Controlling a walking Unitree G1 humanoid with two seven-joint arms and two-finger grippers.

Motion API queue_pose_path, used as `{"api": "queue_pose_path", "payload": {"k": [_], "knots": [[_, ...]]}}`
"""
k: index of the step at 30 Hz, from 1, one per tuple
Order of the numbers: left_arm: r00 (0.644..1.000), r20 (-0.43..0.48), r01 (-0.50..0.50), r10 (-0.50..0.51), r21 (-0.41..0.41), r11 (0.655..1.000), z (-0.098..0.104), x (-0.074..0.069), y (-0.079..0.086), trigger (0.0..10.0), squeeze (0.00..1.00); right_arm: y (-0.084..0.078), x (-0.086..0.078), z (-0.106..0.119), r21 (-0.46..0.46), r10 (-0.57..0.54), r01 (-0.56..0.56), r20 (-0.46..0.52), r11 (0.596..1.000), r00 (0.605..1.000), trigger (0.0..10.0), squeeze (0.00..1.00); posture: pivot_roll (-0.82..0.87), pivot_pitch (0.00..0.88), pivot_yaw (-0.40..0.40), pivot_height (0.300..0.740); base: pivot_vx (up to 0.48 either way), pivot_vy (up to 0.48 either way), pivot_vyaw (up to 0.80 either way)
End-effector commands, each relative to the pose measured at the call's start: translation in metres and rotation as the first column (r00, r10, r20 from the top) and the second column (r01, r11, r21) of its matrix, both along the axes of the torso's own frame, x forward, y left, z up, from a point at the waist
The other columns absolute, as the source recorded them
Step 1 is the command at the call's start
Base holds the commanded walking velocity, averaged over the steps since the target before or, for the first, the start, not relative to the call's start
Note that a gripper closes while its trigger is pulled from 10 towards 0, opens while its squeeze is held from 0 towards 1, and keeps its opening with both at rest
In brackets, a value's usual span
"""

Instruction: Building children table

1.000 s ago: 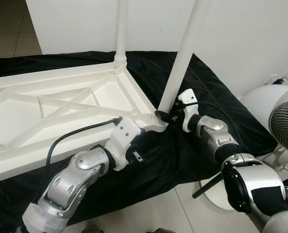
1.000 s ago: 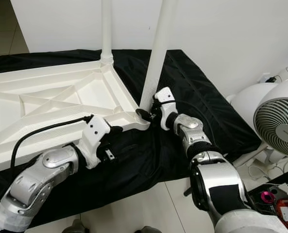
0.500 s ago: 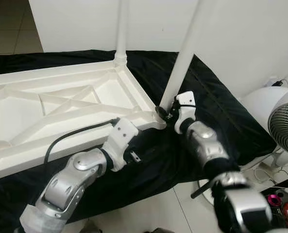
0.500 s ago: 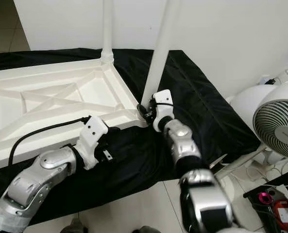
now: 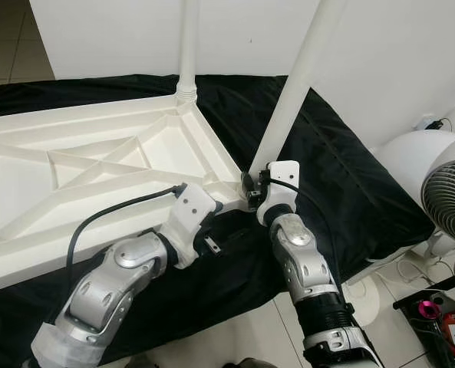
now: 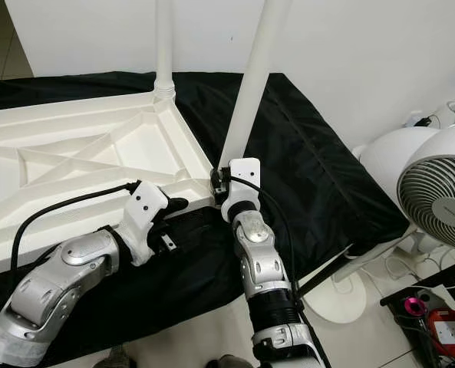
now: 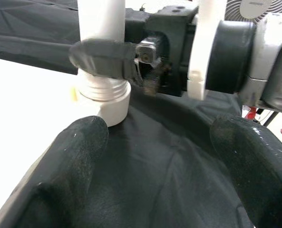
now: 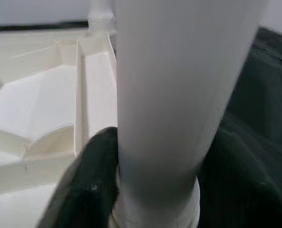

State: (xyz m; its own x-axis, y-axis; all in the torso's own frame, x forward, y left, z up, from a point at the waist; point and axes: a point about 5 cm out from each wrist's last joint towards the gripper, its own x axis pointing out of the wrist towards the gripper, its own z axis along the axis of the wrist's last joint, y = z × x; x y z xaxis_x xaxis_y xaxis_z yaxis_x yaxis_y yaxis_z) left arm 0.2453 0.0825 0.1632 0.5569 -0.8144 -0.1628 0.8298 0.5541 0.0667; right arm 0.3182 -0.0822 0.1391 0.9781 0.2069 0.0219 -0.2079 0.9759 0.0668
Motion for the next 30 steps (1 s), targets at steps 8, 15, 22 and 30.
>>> {"api": "queue_pose_path", "payload": {"k": [8, 15, 22, 30], "knots": [[1.000, -0.007, -0.001, 0.001, 0.001, 1.000, -0.002, -0.002, -0.002, 10.0, 0.00, -0.017, -0.011, 0.003, 0.032, -0.045, 0.044, 0.030, 0.998, 0.999, 10.0, 1.00, 0.03, 0.037, -0.137, 0.740, 0.000, 0.000, 0.00], [1.000, -0.004, 0.000, 0.000, -0.001, 1.000, -0.001, -0.002, -0.002, 10.0, 0.00, -0.026, -0.016, 0.002, 0.059, 0.099, -0.101, 0.039, 0.993, 0.994, 10.0, 0.00, 0.02, 0.040, -0.128, 0.740, 0.000, 0.000, 0.00], [1.000, -0.006, 0.018, -0.018, -0.005, 1.000, -0.002, -0.003, -0.008, 10.0, 0.00, -0.036, -0.002, 0.003, 0.002, 0.260, -0.261, 0.060, 0.965, 0.964, 10.0, 0.00, 0.02, 0.040, -0.125, 0.740, 0.000, 0.000, 0.00], [1.000, 0.005, 0.023, -0.023, -0.013, 1.000, 0.002, 0.002, -0.013, 10.0, 0.00, -0.046, 0.030, 0.010, -0.136, 0.435, -0.427, 0.035, 0.894, 0.900, 10.0, 0.00, 0.01, 0.042, -0.114, 0.740, 0.000, 0.000, 0.00]]}}
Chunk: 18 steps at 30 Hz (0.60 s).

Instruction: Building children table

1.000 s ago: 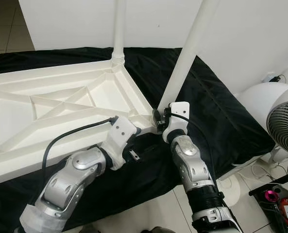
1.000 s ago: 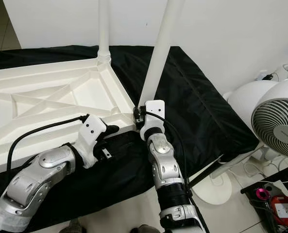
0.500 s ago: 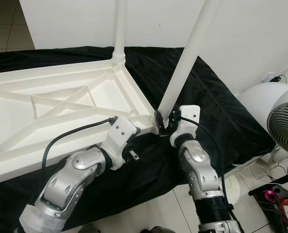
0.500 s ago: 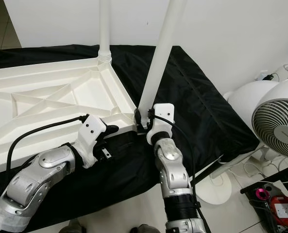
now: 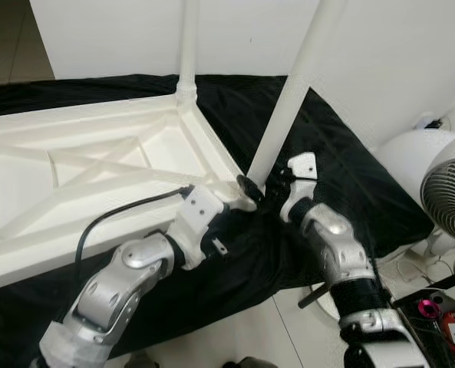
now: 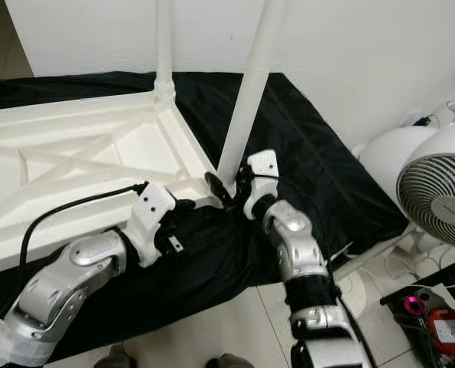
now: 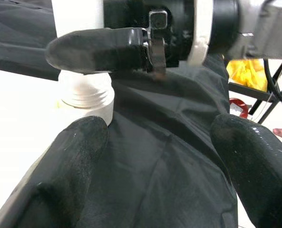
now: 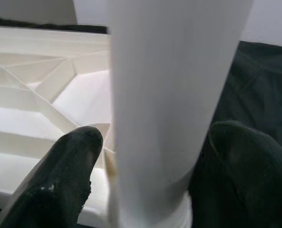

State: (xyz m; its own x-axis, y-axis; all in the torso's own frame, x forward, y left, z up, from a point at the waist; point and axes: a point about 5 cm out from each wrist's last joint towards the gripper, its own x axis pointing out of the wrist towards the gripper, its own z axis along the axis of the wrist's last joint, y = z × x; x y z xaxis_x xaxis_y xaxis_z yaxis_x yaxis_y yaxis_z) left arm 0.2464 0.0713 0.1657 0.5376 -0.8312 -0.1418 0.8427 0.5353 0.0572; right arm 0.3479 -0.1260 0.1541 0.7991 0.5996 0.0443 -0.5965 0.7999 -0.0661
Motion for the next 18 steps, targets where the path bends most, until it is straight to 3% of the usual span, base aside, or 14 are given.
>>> {"api": "queue_pose_path", "payload": {"k": [1, 6, 10, 11, 12, 18], "knots": [[1.000, 0.004, -0.005, 0.005, 0.009, 1.000, 0.000, 0.002, -0.001, 10.0, 0.00, -0.002, 0.003, -0.005, -0.036, 0.035, -0.035, -0.017, 0.999, 0.999, 10.0, 0.00, 0.02, 0.042, -0.116, 0.740, 0.000, 0.000, 0.00], [1.000, 0.011, -0.023, 0.023, 0.006, 1.000, 0.002, 0.003, 0.001, 10.0, 0.00, 0.004, 0.014, -0.005, -0.119, 0.132, -0.137, -0.046, 0.983, 0.990, 10.0, 0.00, 0.03, 0.040, -0.123, 0.740, 0.000, 0.000, 0.00], [1.000, 0.012, -0.025, 0.025, 0.005, 1.000, 0.002, 0.003, 0.001, 10.0, 0.00, 0.005, 0.017, -0.006, -0.144, 0.141, -0.147, -0.053, 0.979, 0.989, 10.0, 0.00, 0.04, 0.039, -0.126, 0.740, 0.000, 0.000, 0.00], [0.999, 0.015, -0.031, 0.031, 0.004, 1.000, 0.002, 0.004, 0.001, 10.0, 0.00, 0.007, 0.019, -0.007, -0.161, 0.157, -0.165, -0.064, 0.973, 0.986, 8.3, 0.00, 0.05, 0.040, -0.135, 0.740, 0.000, 0.000, 0.00], [0.999, 0.018, -0.036, 0.036, 0.001, 0.999, 0.003, 0.004, 0.001, 10.0, 0.00, 0.008, 0.021, -0.007, -0.173, 0.170, -0.180, -0.074, 0.968, 0.983, 0.0, 0.00, 0.05, 0.040, -0.136, 0.740, 0.000, 0.000, 0.00], [0.999, 0.019, -0.047, 0.047, -0.002, 0.999, 0.003, 0.003, 0.002, 10.0, 0.00, 0.005, 0.022, -0.012, -0.179, 0.208, -0.224, -0.107, 0.958, 0.972, 0.0, 0.00, 0.05, 0.041, -0.138, 0.740, 0.000, 0.000, 0.00]]}}
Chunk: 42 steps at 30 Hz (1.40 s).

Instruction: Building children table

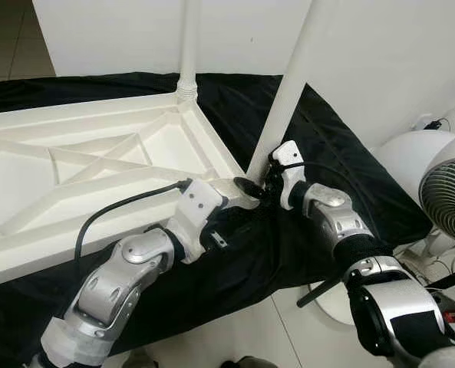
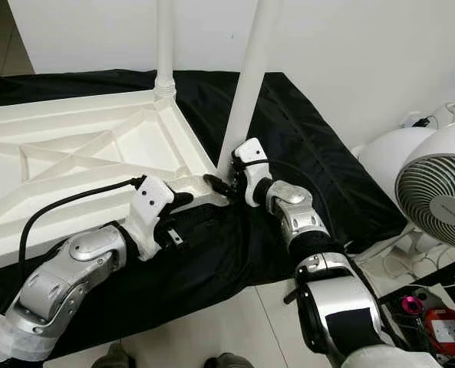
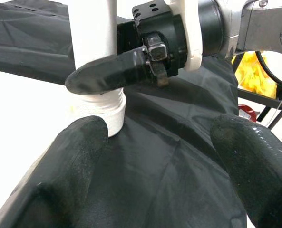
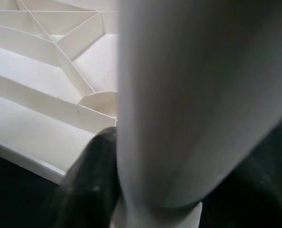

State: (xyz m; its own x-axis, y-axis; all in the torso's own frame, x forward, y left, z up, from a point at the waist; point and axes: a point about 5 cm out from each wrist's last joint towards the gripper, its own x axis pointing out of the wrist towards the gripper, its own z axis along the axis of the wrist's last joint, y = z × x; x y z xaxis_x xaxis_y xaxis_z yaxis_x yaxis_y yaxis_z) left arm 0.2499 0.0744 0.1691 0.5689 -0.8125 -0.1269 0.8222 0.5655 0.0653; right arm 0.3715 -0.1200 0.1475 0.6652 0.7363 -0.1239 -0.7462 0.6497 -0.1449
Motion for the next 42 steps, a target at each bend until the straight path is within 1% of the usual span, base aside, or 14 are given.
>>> {"api": "queue_pose_path", "payload": {"k": [1, 6, 7, 17, 21, 23, 26, 28, 29, 30, 33, 40, 41, 42], "knots": [[1.000, 0.004, -0.011, 0.011, 0.006, 1.000, 0.000, -0.001, -0.001, 10.0, 0.00, -0.001, -0.002, -0.005, -0.019, 0.023, -0.024, -0.017, 1.000, 1.000, 0.0, 0.00, 0.05, 0.041, -0.138, 0.740, 0.000, 0.000, 0.00], [1.000, 0.002, -0.010, 0.010, 0.004, 1.000, 0.000, -0.002, -0.001, 10.0, 0.00, -0.006, -0.004, -0.011, -0.022, 0.028, -0.028, -0.025, 0.999, 0.999, 0.0, 0.00, 0.05, 0.049, -0.136, 0.740, 0.000, 0.000, 0.00], [1.000, 0.001, -0.009, 0.009, 0.004, 1.000, 0.000, -0.002, -0.001, 10.0, 0.00, -0.007, -0.004, -0.013, -0.012, 0.007, -0.008, -0.029, 1.000, 1.000, 10.0, 0.00, 0.05, 0.050, -0.135, 0.740, 0.000, 0.000, 0.00], [1.000, -0.009, 0.003, -0.003, 0.002, 1.000, -0.001, -0.004, -0.002, 10.0, 0.00, -0.008, -0.003, -0.017, 0.076, -0.150, 0.153, -0.041, 0.985, 0.988, 10.0, 0.00, 0.03, 0.068, -0.135, 0.740, 0.000, 0.000, 0.00], [1.000, -0.015, 0.007, -0.007, 0.001, 1.000, -0.002, -0.006, -0.003, 10.0, 0.00, -0.002, -0.001, -0.020, 0.115, -0.295, 0.303, -0.085, 0.946, 0.952, 10.0, 0.00, 0.03, 0.073, -0.136, 0.740, 0.000, 0.000, 0.00], [1.000, -0.015, 0.007, -0.007, 0.001, 1.000, -0.002, -0.006, -0.003, 10.0, 0.00, -0.002, -0.001, -0.020, 0.115, -0.295, 0.303, -0.085, 0.946, 0.952, 10.0, 0.00, 0.03, 0.073, -0.136, 0.740, 0.000, 0.000, 0.00], [1.000, -0.027, 0.012, -0.012, 0.000, 1.000, -0.004, -0.009, -0.004, 10.0, 0.00, 0.009, -0.005, -0.024, 0.141, -0.468, 0.481, -0.115, 0.865, 0.876, 10.0, 0.00, 0.03, 0.076, -0.142, 0.740, 0.000, 0.000, 0.00], [1.000, -0.027, 0.012, -0.012, 0.000, 1.000, -0.004, -0.009, -0.004, 10.0, 0.00, 0.009, -0.005, -0.024, 0.141, -0.468, 0.481, -0.115, 0.865, 0.876, 10.0, 0.00, 0.03, 0.076, -0.142, 0.740, 0.000, 0.000, 0.00], [0.999, -0.031, 0.013, -0.013, 0.000, 1.000, -0.004, -0.010, -0.004, 10.0, 0.00, 0.014, -0.008, -0.026, 0.148, -0.534, 0.547, -0.122, 0.824, 0.837, 10.0, 0.00, 0.03, 0.077, -0.147, 0.740, 0.000, 0.000, 0.00], [0.999, -0.031, 0.013, -0.013, 0.000, 1.000, -0.004, -0.010, -0.004, 10.0, 0.00, 0.014, -0.008, -0.026, 0.148, -0.534, 0.547, -0.122, 0.824, 0.837, 10.0, 0.00, 0.03, 0.077, -0.147, 0.740, 0.000, 0.000, 0.00], [0.999, -0.036, 0.013, -0.013, 0.000, 1.000, -0.005, -0.012, -0.005, 10.0, 0.00, 0.034, -0.018, -0.020, 0.225, -0.645, 0.654, -0.123, 0.722, 0.755, 10.0, 0.00, 0.04, 0.077, -0.152, 0.740, 0.000, 0.000, 0.00], [0.999, -0.039, 0.014, -0.015, -0.004, 1.000, -0.006, -0.013, -0.006, 10.0, 0.00, 0.049, -0.024, -0.010, 0.287, -0.597, 0.589, -0.069, 0.756, 0.799, 10.0, 0.00, 0.04, 0.076, -0.150, 0.740, 0.000, 0.000, 0.00], [0.999, -0.040, 0.016, -0.016, -0.004, 1.000, -0.006, -0.013, -0.006, 10.0, 0.00, 0.049, -0.025, -0.009, 0.289, -0.590, 0.580, -0.061, 0.762, 0.805, 10.0, 1.00, 0.04, 0.076, -0.150, 0.740, 0.000, 0.000, 0.00], [0.999, -0.041, 0.019, -0.019, -0.003, 1.000, -0.006, -0.013, -0.007, 10.0, 0.00, 0.046, -0.026, -0.006, 0.321, -0.568, 0.559, -0.072, 0.765, 0.820, 10.0, 1.00, 0.04, 0.072, -0.151, 0.740, 0.000, 0.000, 0.00]]}}
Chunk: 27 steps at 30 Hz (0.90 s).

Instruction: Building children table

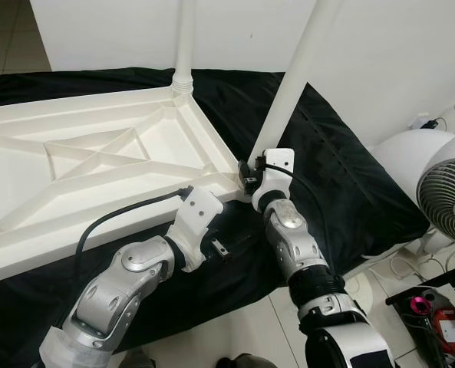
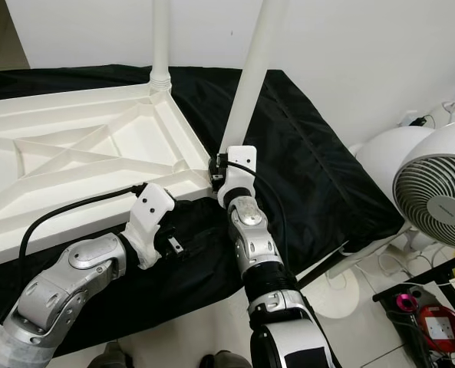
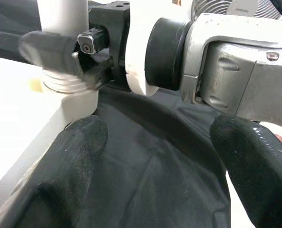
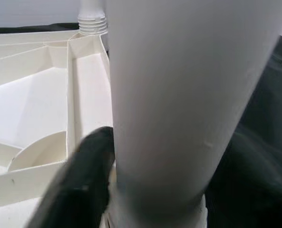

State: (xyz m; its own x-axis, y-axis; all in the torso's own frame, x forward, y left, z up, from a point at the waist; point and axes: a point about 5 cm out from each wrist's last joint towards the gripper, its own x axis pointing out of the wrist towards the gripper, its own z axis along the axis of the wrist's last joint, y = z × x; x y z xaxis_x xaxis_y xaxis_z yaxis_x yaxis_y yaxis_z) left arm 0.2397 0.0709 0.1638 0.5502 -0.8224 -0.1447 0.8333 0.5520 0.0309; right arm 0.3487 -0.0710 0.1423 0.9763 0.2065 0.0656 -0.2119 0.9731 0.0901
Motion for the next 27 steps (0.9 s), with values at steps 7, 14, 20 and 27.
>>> {"api": "queue_pose_path", "payload": {"k": [7, 14, 20, 27], "knots": [[1.000, -0.002, 0.001, -0.001, 0.006, 1.000, -0.001, -0.003, -0.002, 10.0, 0.00, -0.018, -0.014, 0.008, 0.100, 0.016, -0.022, 0.060, 0.995, 0.998, 10.0, 1.00, 0.04, 0.068, -0.151, 0.740, 0.000, 0.000, 0.00], [0.999, 0.017, -0.031, 0.031, 0.004, 1.000, 0.001, 0.000, 0.001, 10.0, 0.00, -0.032, -0.041, 0.000, 0.034, 0.025, -0.029, 0.116, 0.999, 0.993, 10.0, 1.00, 0.03, 0.069, -0.150, 0.740, 0.000, 0.000, 0.00], [0.987, 0.060, -0.150, 0.151, -0.016, 0.989, 0.010, 0.017, 0.017, 10.0, 0.00, -0.038, -0.059, -0.016, 0.052, 0.055, -0.059, 0.065, 0.997, 0.996, 8.1, 0.00, 0.02, 0.070, -0.142, 0.740, 0.000, 0.000, 0.00], [0.915, 0.101, -0.396, 0.391, 0.036, 0.918, 0.011, 0.050, 0.045, 10.0, 0.00, -0.034, -0.062, -0.028, 0.038, 0.111, -0.111, 0.014, 0.993, 0.994, 0.0, 0.00, 0.02, 0.068, -0.138, 0.740, 0.000, 0.000, 0.00]]}}
